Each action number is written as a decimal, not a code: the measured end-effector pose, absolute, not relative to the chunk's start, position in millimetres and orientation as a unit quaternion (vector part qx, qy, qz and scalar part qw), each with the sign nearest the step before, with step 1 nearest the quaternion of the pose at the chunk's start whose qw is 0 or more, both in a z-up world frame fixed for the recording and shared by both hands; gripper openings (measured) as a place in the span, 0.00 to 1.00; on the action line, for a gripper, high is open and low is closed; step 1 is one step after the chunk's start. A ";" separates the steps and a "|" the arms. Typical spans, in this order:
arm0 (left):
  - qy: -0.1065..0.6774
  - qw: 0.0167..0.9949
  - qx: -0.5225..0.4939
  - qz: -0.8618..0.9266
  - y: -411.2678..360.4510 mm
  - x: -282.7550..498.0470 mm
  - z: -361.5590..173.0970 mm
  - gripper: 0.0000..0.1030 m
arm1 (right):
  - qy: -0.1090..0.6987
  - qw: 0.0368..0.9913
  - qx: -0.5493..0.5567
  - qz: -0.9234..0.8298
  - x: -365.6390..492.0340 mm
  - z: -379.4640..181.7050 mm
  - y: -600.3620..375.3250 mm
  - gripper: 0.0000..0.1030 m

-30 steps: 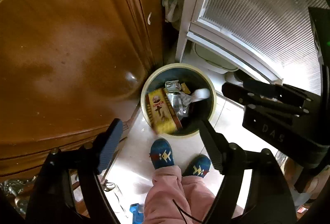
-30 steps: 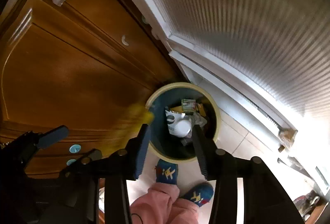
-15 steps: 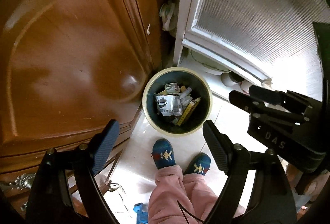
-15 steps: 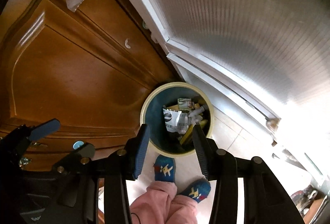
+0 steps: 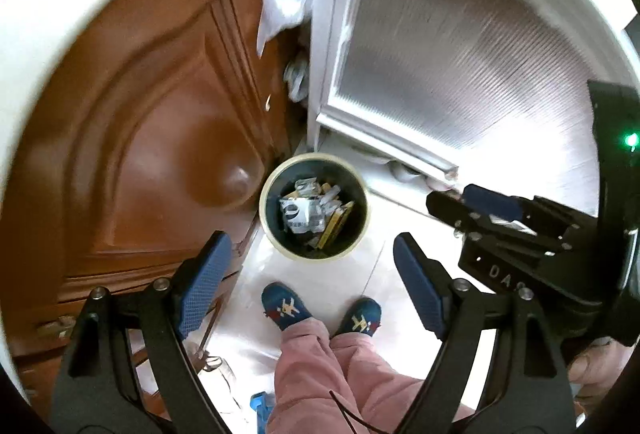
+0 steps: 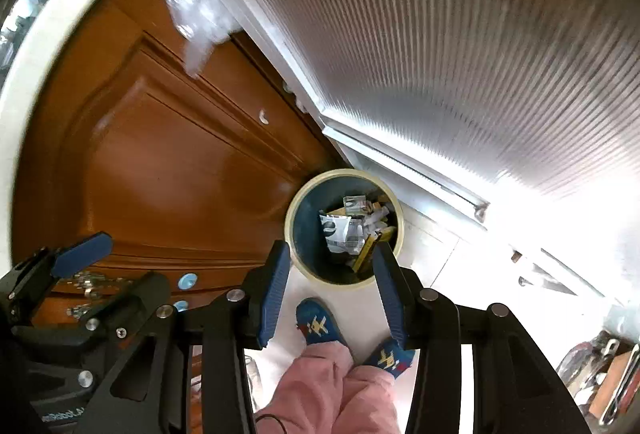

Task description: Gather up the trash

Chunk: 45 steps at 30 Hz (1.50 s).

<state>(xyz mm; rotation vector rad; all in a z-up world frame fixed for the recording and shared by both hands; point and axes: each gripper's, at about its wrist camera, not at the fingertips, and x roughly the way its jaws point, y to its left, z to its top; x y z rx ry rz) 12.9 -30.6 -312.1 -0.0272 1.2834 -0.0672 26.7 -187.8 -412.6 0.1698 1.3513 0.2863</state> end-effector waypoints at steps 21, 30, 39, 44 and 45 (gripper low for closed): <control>0.484 0.872 0.023 -0.063 -35.8 -1.1 -92.6 0.78 | 0.541 0.828 0.105 0.107 -7.5 -178.7 -216.9 0.65; 0.456 0.887 0.019 -0.067 -33.1 -4.1 -34.3 0.78 | 0.485 0.863 0.119 0.080 -14.6 -88.7 -232.1 0.68; 0.433 0.899 0.011 -0.064 -31.9 2.9 6.0 0.78 | 0.421 0.898 0.107 0.067 -30.6 -6.6 -227.2 0.73; 0.424 0.904 0.015 -0.056 -32.8 7.8 11.8 0.78 | 0.405 0.907 0.096 0.063 -34.4 13.1 -215.2 0.73; 0.422 0.905 0.016 -0.056 -32.5 8.4 11.7 0.78 | 0.404 0.908 0.093 0.064 -33.6 13.5 -213.3 0.73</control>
